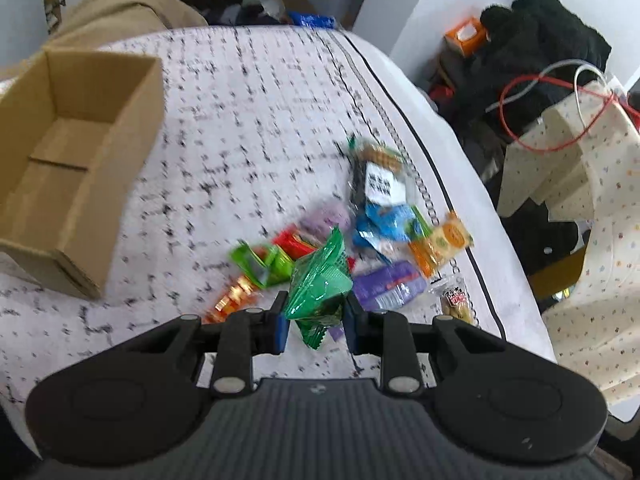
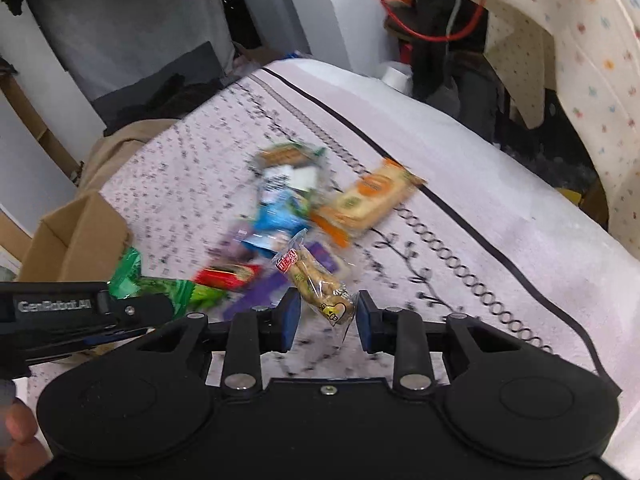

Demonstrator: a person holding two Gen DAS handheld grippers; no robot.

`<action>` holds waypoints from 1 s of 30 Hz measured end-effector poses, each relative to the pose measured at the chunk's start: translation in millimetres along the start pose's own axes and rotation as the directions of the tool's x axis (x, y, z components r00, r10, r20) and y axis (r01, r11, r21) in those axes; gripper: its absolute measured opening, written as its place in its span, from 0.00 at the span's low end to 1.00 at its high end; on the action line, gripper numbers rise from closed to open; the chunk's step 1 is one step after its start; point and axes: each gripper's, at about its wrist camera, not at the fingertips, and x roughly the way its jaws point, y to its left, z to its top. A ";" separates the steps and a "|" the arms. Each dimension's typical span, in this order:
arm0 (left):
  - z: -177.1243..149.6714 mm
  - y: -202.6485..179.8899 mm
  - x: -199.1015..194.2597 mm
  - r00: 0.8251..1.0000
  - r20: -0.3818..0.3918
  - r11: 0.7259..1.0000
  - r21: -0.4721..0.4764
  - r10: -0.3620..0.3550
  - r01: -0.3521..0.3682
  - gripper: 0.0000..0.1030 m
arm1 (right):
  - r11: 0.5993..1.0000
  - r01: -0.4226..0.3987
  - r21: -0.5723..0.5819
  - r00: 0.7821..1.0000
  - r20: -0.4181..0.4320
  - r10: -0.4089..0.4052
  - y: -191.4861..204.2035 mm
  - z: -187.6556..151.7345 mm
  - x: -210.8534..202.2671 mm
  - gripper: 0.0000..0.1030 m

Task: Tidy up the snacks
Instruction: 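Carry the green candy and the biscuit-stick packet over the cardboard box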

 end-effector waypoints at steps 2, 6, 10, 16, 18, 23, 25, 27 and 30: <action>3.4 3.0 -8.7 1.000 0.027 1.000 0.000 0.012 -0.012 0.26 | 1.000 -0.008 -0.010 1.000 0.009 0.008 11.3 2.5 -4.2 0.29; 12.0 13.6 -22.6 0.996 0.081 0.999 0.000 0.041 -0.041 0.26 | 0.999 -0.023 -0.026 0.999 0.030 0.024 33.8 11.2 -12.6 0.29; 20.9 28.1 -33.1 0.990 0.123 0.997 -0.015 0.073 -0.072 0.26 | 0.999 -0.034 -0.037 0.998 0.053 0.036 54.3 19.9 -18.0 0.29; 35.4 49.1 -48.9 0.978 0.186 0.995 -0.045 0.093 -0.087 0.26 | 0.997 -0.060 -0.053 0.995 0.074 0.064 86.5 32.3 -23.4 0.29; 41.6 57.2 -54.1 0.974 0.206 0.995 -0.061 0.094 -0.083 0.26 | 0.996 -0.068 -0.064 0.994 0.078 0.073 99.2 36.6 -24.3 0.29; 55.1 81.2 -67.0 0.963 0.250 0.990 -0.114 0.104 -0.077 0.26 | 0.991 -0.092 -0.092 0.991 0.083 0.100 130.3 44.8 -22.6 0.29; 59.2 87.7 -69.1 0.960 0.260 0.990 -0.121 0.107 -0.078 0.26 | 0.990 -0.105 -0.099 0.990 0.084 0.113 144.2 47.3 -20.1 0.29; 63.9 98.9 -69.6 0.958 0.263 0.986 -0.146 0.115 -0.078 0.26 | 0.987 -0.119 -0.103 0.988 0.084 0.128 157.8 49.2 -17.3 0.29; 71.2 118.1 -69.1 0.955 0.262 0.976 -0.200 0.136 -0.084 0.26 | 0.984 -0.135 -0.113 0.986 0.082 0.144 175.5 50.6 -12.0 0.29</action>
